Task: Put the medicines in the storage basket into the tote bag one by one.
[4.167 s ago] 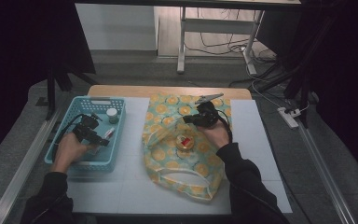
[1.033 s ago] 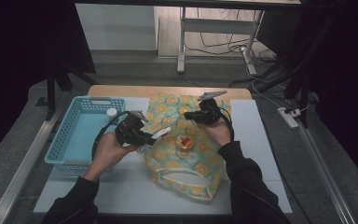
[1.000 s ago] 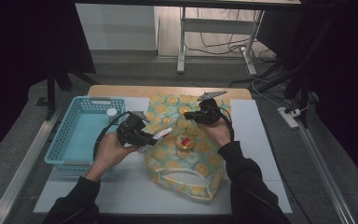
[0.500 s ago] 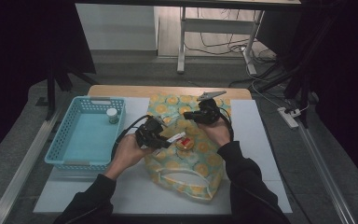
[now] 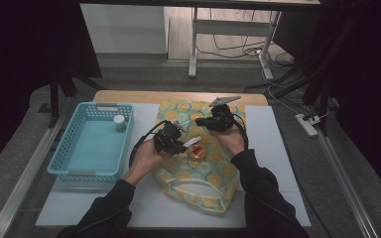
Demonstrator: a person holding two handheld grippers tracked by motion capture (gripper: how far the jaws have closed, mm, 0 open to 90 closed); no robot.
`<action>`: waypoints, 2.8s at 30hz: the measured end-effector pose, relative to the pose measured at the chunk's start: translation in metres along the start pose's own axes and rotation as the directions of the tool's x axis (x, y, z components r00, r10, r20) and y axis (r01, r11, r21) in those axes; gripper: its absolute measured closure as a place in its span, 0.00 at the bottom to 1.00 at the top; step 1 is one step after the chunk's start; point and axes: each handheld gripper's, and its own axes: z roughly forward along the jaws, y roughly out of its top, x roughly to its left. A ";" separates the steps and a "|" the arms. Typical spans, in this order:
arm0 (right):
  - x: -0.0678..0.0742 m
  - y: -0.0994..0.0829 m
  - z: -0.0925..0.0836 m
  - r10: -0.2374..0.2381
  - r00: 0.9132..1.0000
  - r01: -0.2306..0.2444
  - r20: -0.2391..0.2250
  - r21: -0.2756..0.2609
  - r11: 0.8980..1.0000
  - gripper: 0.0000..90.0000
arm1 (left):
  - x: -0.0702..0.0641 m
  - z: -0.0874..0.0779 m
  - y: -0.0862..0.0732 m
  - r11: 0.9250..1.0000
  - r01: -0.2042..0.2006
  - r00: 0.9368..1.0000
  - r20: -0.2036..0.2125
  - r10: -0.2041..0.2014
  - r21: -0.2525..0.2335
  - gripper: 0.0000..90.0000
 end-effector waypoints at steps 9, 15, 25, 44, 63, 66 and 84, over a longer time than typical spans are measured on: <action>0.001 0.001 0.005 -0.010 1.000 0.010 0.005 0.007 1.000 1.00 | 0.013 0.013 0.005 0.999 0.032 0.999 -0.039 -0.032 0.002 0.83; 0.001 0.000 0.008 -0.007 1.000 0.007 0.016 0.019 1.000 1.00 | 0.018 0.024 0.006 0.999 0.041 0.997 -0.067 -0.039 0.014 0.83; -0.001 -0.003 0.014 -0.003 1.000 0.002 0.026 0.035 0.999 1.00 | 0.025 0.042 0.005 0.998 0.055 0.996 -0.078 -0.052 0.042 0.83; -0.003 -0.005 0.014 -0.002 0.999 0.000 0.035 0.037 0.999 1.00 | 0.014 0.014 0.006 0.997 0.014 1.000 0.029 -0.012 -0.071 0.67; 0.000 -0.006 0.011 -0.005 1.000 0.005 0.022 0.030 1.000 1.00 | 0.017 -0.035 -0.006 0.980 0.045 0.995 0.095 -0.027 -0.194 0.39; 0.000 -0.006 0.010 -0.006 1.000 0.006 0.019 0.029 1.000 1.00 | 0.022 -0.042 -0.010 0.977 0.066 0.994 0.102 -0.046 -0.204 0.33; 0.001 -0.008 0.010 -0.008 1.000 0.008 0.012 0.032 0.999 1.00 | 0.053 -0.081 -0.045 0.957 0.123 0.992 0.032 -0.118 -0.263 0.05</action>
